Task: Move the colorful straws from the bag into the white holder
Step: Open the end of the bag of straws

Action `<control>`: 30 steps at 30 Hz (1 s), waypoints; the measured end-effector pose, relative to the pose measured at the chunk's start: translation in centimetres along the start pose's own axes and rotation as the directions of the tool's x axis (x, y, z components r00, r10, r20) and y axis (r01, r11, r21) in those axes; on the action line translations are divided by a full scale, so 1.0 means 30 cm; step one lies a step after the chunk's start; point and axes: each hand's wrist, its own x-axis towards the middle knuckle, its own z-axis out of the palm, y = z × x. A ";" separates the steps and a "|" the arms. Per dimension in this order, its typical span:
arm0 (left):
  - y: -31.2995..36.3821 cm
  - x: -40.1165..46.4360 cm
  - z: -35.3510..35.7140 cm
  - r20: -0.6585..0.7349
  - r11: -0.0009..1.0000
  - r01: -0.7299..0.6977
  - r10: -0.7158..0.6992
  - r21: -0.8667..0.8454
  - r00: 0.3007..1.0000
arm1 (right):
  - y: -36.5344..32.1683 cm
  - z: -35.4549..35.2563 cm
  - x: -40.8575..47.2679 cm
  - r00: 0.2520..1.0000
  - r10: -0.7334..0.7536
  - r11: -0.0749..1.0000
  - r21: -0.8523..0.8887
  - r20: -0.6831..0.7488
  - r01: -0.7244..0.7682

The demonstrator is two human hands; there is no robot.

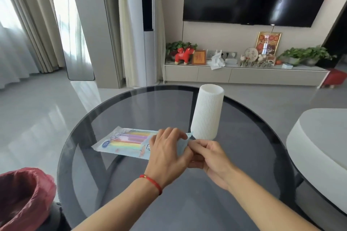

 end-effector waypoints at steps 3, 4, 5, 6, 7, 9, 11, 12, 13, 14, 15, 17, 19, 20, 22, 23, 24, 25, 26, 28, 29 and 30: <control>-0.038 -0.007 0.037 0.025 0.981 0.120 -0.118 -0.153 0.993 | 0.027 0.018 0.039 0.999 0.027 0.998 0.048 0.045 -0.029; -0.049 -0.010 0.052 0.061 0.975 0.157 -0.149 -0.157 0.987 | 0.032 0.033 0.045 0.998 0.046 0.997 0.052 0.049 -0.049; -0.068 -0.010 0.066 0.086 0.983 0.154 -0.145 -0.102 0.986 | 0.046 0.047 0.055 0.998 0.064 0.998 0.026 0.028 -0.064; -0.085 -0.009 0.069 0.098 0.994 0.109 -0.107 -0.019 0.989 | 0.057 0.054 0.058 0.998 0.055 0.996 -0.074 -0.030 -0.057; -0.105 -0.004 0.066 0.114 0.998 0.042 -0.048 0.054 0.992 | 0.065 0.052 0.062 0.994 0.006 0.971 -0.235 -0.106 -0.031; -0.158 0.009 0.052 0.219 0.985 -0.107 0.075 0.137 0.973 | 0.070 0.022 0.068 0.973 -0.101 0.843 -0.537 -0.205 -0.025; -0.210 0.013 0.032 0.412 0.950 -0.253 0.160 0.183 0.897 | 0.058 -0.019 0.067 0.974 -0.041 0.755 -0.645 -0.221 -0.115; -0.230 0.012 0.029 0.494 0.927 -0.304 0.163 0.220 0.854 | 0.057 -0.034 0.063 0.977 0.024 0.728 -0.666 -0.211 -0.161; -0.242 0.011 0.033 0.539 0.899 -0.347 0.158 0.269 0.827 | 0.060 -0.044 0.058 0.978 0.075 0.714 -0.674 -0.195 -0.189; -0.249 0.016 0.039 0.552 0.872 -0.376 0.154 0.315 0.820 | 0.067 -0.046 0.058 0.978 0.105 0.730 -0.653 -0.181 -0.200; -0.249 0.020 0.045 0.544 0.855 -0.386 0.151 0.348 0.825 | 0.077 -0.042 0.055 0.978 0.127 0.775 -0.599 -0.166 -0.202; -0.243 0.034 0.053 0.485 0.839 -0.384 0.170 0.385 0.858 | 0.096 -0.027 0.052 0.980 0.156 0.869 -0.455 -0.123 -0.195; -0.245 0.041 0.056 0.445 0.851 -0.371 0.187 0.372 0.876 | 0.114 -0.012 0.051 0.983 0.166 0.917 -0.353 -0.083 -0.185; -0.250 0.040 0.057 0.432 0.867 -0.355 0.187 0.349 0.882 | 0.120 -0.005 0.049 0.984 0.164 0.931 -0.319 -0.075 -0.180; -0.259 0.034 0.058 0.387 0.909 -0.308 0.186 0.281 0.903 | 0.128 0.009 0.052 0.985 0.152 0.946 -0.277 -0.080 -0.169; -0.258 0.030 0.055 0.373 0.921 -0.295 0.189 0.253 0.908 | 0.132 0.018 0.053 0.985 0.152 0.950 -0.262 -0.086 -0.170; -0.254 0.031 0.053 0.370 0.926 -0.297 0.198 0.235 0.908 | 0.132 0.027 0.054 0.984 0.153 0.951 -0.257 -0.097 -0.173; -0.252 0.034 0.048 0.378 0.927 -0.305 0.208 0.220 0.902 | 0.134 0.036 0.055 0.983 0.150 0.950 -0.261 -0.110 -0.174; -0.253 0.038 0.038 0.396 0.930 -0.309 0.212 0.199 0.893 | 0.136 0.042 0.057 0.982 0.145 0.947 -0.270 -0.123 -0.173; -0.269 0.045 0.006 0.471 0.936 -0.314 0.208 0.159 0.857 | 0.132 0.048 0.058 0.982 0.130 0.943 -0.287 -0.139 -0.166; -0.280 0.044 -0.016 0.531 0.929 -0.333 0.204 0.160 0.823 | 0.128 0.046 0.058 0.983 0.119 0.945 -0.289 -0.140 -0.155; -0.287 0.041 -0.038 0.583 0.909 -0.373 0.203 0.186 0.786 | 0.119 0.043 0.059 0.986 0.100 0.947 -0.291 -0.130 -0.134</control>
